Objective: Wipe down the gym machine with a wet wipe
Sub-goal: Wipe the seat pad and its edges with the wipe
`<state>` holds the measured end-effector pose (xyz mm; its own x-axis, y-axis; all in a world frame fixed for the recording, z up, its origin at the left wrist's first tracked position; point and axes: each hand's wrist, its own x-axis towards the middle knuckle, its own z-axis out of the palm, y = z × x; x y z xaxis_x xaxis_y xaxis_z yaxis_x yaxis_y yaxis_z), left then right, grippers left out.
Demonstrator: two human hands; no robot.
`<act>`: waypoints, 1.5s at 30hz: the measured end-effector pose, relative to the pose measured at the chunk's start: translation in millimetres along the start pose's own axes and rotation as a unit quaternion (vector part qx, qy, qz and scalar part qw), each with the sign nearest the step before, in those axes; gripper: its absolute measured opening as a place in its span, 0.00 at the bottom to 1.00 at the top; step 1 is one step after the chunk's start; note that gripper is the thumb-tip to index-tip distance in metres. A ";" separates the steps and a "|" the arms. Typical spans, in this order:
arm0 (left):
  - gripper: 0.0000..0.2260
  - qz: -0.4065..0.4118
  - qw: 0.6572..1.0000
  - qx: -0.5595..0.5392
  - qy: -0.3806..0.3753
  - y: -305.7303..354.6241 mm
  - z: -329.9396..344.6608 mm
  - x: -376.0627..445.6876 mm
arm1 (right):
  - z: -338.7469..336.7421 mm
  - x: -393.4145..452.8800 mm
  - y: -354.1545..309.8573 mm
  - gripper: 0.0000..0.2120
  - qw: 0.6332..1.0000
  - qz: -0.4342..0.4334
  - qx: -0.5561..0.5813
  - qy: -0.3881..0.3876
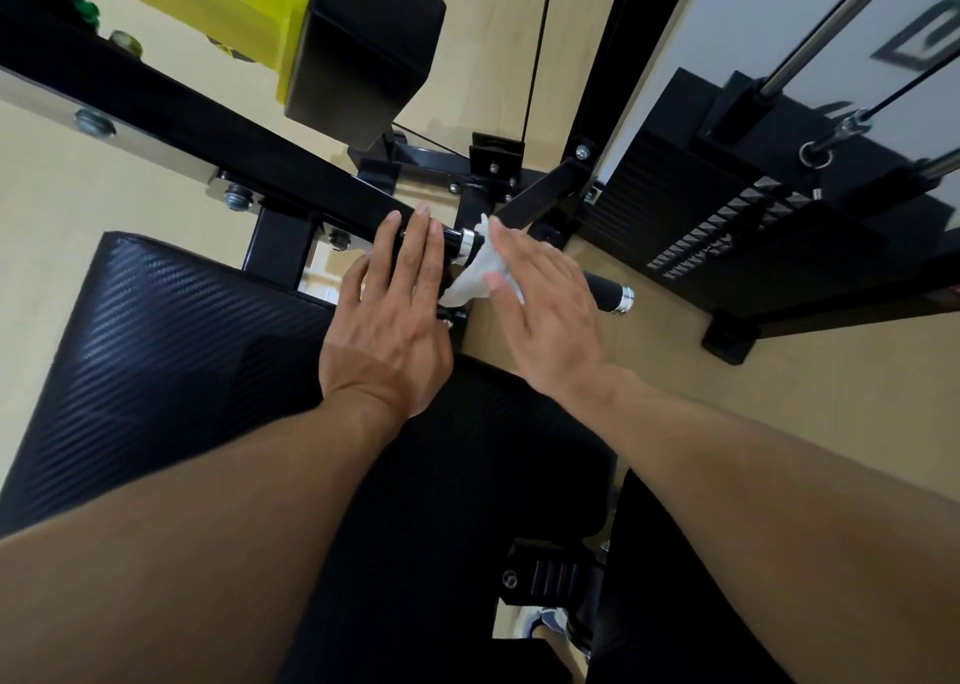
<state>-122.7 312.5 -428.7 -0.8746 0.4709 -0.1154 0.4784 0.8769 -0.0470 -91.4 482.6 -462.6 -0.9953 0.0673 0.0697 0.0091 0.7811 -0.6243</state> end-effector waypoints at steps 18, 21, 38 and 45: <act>0.34 -0.001 1.000 -0.002 0.012 0.6 -0.1 1.0 | -6.1 37.2 -12.3 0.20 0.980 0.040 -0.163 -0.103; 0.35 -0.004 1.000 0.004 0.006 0.8 0.0 0.9 | 2.1 52.7 -32.9 0.14 0.985 0.028 -0.141 -0.096; 0.36 -0.006 1.000 -0.004 0.010 1.0 0.6 0.8 | 2.8 61.9 -30.1 0.09 0.971 0.085 -0.180 -0.133; 0.36 -0.003 1.000 -0.006 0.012 -0.4 1.5 0.2 | -18.9 31.1 19.3 0.13 0.960 0.151 -0.198 -0.129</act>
<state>-122.9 312.1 -430.2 -0.8789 0.4682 -0.0910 0.4727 0.8805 -0.0359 -120.4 511.5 -457.7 -0.9315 0.2124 -0.2952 0.2869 0.9280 -0.2376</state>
